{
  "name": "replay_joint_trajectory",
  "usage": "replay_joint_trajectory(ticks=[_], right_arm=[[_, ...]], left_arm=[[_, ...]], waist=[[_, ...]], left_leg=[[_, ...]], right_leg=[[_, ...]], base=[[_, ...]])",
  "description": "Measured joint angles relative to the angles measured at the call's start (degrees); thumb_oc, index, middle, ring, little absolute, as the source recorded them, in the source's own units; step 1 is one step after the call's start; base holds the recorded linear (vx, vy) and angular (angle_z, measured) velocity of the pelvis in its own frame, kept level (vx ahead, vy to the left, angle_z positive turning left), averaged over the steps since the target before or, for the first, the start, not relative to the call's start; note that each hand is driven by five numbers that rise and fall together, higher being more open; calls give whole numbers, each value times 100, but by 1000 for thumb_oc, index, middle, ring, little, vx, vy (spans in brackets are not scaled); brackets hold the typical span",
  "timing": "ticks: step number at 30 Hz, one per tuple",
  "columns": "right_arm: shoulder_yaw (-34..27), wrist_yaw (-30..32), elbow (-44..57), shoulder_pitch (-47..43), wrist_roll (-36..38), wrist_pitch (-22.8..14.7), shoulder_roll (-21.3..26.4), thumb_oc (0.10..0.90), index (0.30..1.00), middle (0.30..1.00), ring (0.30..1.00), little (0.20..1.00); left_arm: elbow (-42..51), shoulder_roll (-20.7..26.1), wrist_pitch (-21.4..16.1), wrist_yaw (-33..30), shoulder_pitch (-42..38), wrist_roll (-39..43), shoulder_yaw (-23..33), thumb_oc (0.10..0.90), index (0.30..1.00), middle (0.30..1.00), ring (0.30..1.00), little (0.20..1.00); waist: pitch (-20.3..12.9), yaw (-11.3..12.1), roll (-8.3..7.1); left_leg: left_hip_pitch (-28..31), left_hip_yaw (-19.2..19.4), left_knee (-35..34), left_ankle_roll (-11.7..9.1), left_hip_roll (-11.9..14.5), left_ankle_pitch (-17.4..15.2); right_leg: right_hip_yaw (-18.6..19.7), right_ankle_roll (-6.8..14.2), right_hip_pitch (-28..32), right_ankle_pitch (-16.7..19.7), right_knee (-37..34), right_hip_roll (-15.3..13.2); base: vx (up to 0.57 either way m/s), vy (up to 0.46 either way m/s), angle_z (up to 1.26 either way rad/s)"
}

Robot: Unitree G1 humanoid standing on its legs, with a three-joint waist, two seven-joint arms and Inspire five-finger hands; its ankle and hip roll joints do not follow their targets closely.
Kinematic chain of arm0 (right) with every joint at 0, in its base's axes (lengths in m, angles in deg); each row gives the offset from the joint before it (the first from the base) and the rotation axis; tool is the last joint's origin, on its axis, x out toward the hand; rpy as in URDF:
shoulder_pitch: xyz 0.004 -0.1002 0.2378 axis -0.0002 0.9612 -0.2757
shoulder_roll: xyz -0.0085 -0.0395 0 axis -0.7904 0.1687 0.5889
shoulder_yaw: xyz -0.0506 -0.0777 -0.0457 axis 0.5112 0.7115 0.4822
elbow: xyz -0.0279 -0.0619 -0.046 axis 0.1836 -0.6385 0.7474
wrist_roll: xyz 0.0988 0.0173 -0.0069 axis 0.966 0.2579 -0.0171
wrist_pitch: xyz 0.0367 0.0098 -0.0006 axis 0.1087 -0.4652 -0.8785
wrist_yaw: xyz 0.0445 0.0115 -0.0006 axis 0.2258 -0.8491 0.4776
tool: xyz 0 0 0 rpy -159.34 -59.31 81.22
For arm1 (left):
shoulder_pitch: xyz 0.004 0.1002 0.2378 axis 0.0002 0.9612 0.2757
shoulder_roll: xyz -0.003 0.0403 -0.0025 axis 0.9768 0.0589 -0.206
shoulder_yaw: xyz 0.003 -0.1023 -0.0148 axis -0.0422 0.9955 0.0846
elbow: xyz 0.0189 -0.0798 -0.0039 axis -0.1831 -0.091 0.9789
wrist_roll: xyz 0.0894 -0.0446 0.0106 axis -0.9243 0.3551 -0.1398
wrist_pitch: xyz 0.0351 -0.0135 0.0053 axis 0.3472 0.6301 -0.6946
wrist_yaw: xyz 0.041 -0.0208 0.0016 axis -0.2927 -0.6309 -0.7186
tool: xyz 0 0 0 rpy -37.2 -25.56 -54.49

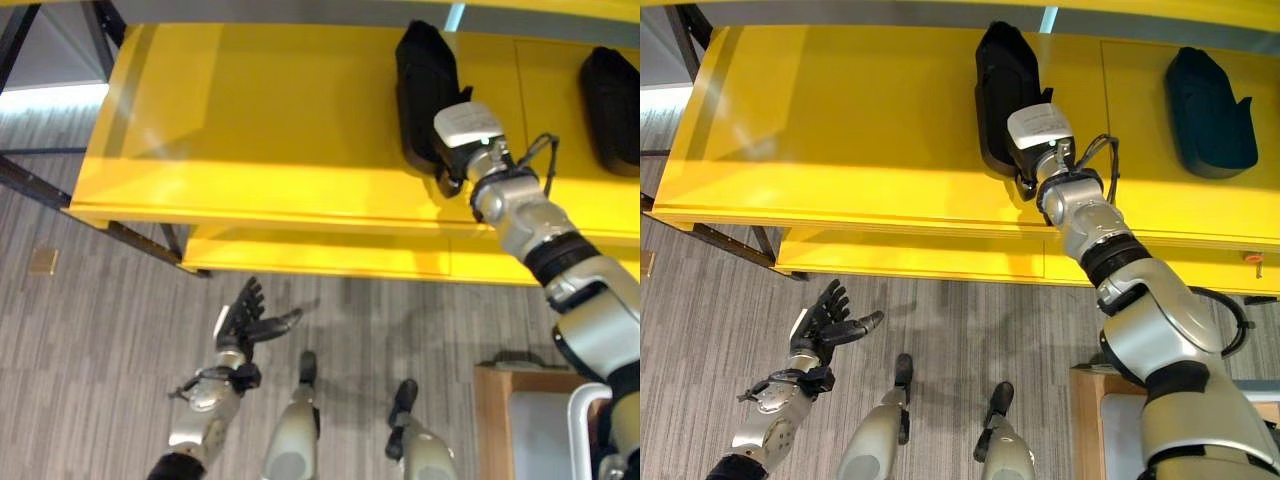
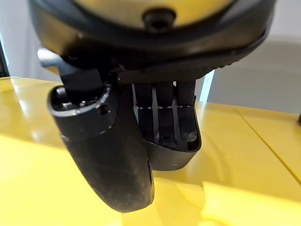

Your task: Move parts from the plastic box to the shelf.

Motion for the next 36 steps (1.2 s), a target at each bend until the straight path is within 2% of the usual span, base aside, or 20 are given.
replay_joint_trajectory(ticks=[16,21,30,31,32,36], right_arm=[[13,-32,-16,0,-96,-6,10,400,300,300,300,300],[182,-60,-17,-1,-127,-8,17,400,300,300,300,300],[450,-89,0,-1,-571,-121,100,400,300,300,300,300],[450,-89,1,-1,-571,-121,101,780,833,833,833,833],[450,-89,-1,-1,-581,-121,103,900,1000,1000,1000,1000],[448,-76,-12,-4,-794,-106,113,900,1000,1000,1000,1000]], left_arm=[[0,0,0,4,0,-1,2,900,1000,1000,1000,1000],[0,-1,1,4,3,-1,3,900,1000,1000,1000,1000],[-7,-1,3,2,35,-2,39,900,1000,1000,1000,1000],[-15,-2,4,2,34,-2,39,900,1000,1000,1000,1000],[-16,-2,4,2,43,-2,41,900,1000,1000,1000,1000],[-18,-4,4,-1,61,-2,110,900,1000,1000,1000,1000]], waist=[[0,-116,1],[-1,-124,2],[-3,-121,7],[-4,-121,9],[-5,-119,9],[-7,-122,14]], left_leg=[[14,33,1,0,7,0],[15,39,-2,2,7,-1],[15,46,-42,1,4,-1],[15,47,-44,1,4,-1],[15,49,-47,1,4,-1],[16,52,-48,1,4,-1]], right_leg=[[56,-4,-11,15,-3,5],[59,-4,-10,18,-16,6],[58,-4,-18,23,-49,6],[58,-4,-17,23,-55,6],[57,-4,-16,23,-59,6],[57,-4,-16,23,-64,6]], base=[[0,0,0],[0,0,0],[0,0,0],[0,0,0],[0,0,0],[0,0,0]])
